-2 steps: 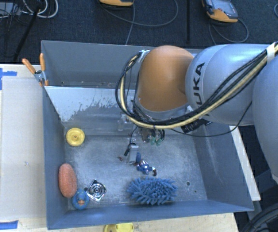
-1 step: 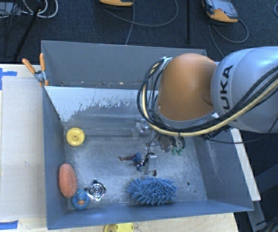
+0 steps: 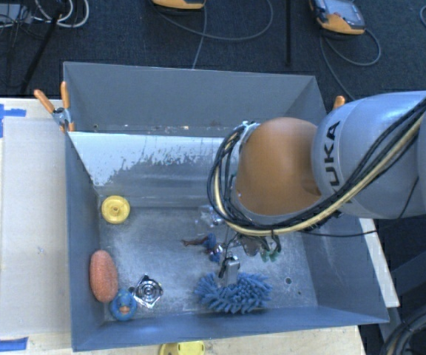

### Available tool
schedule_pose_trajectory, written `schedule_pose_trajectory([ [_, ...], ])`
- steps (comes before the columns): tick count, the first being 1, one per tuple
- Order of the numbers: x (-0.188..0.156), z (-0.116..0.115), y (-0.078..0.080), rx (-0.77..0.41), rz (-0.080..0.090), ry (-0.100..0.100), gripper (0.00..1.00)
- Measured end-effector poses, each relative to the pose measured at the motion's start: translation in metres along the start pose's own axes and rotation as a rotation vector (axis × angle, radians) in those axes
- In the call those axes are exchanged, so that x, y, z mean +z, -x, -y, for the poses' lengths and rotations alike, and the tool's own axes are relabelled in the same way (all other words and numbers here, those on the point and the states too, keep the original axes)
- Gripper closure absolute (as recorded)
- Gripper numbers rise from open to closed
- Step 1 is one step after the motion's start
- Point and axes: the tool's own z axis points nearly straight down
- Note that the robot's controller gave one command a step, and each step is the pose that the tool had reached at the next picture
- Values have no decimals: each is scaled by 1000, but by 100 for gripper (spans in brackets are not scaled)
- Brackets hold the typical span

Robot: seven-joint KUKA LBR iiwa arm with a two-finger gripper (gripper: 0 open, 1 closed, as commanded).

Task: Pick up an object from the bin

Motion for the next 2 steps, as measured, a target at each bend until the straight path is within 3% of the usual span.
schedule_pose_trajectory([
  [1,36,18,-10,69,-9,1,0],
  [2,49,30,-19,217,-7,0,0],
])
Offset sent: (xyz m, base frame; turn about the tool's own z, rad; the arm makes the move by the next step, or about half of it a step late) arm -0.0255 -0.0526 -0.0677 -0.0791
